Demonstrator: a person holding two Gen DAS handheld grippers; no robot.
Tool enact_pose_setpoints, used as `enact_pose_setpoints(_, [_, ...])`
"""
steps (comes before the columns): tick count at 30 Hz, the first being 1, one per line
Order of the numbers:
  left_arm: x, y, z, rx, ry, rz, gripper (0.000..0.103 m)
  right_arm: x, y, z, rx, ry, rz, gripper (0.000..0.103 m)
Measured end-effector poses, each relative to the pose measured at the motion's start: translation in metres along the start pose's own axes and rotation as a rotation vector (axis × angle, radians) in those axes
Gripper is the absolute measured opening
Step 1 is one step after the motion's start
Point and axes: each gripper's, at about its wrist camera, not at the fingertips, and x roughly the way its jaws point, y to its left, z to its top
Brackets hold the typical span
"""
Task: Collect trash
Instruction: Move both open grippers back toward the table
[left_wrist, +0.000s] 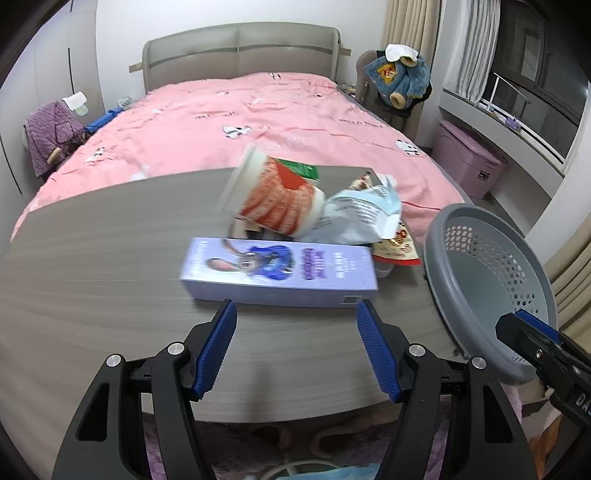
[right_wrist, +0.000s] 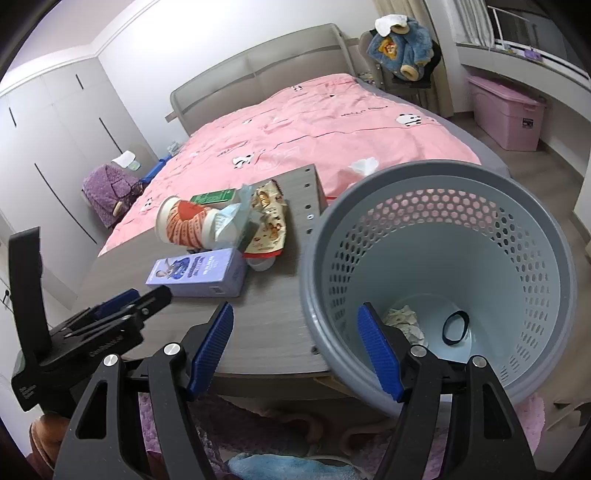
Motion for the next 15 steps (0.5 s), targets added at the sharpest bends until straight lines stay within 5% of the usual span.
enact_pose_setpoints(15, [0.047,-0.043,0.009,0.004,0.065,0.034,0.065,-0.010,-0.040,0.000,0.088,-0.009,0.021,0.069])
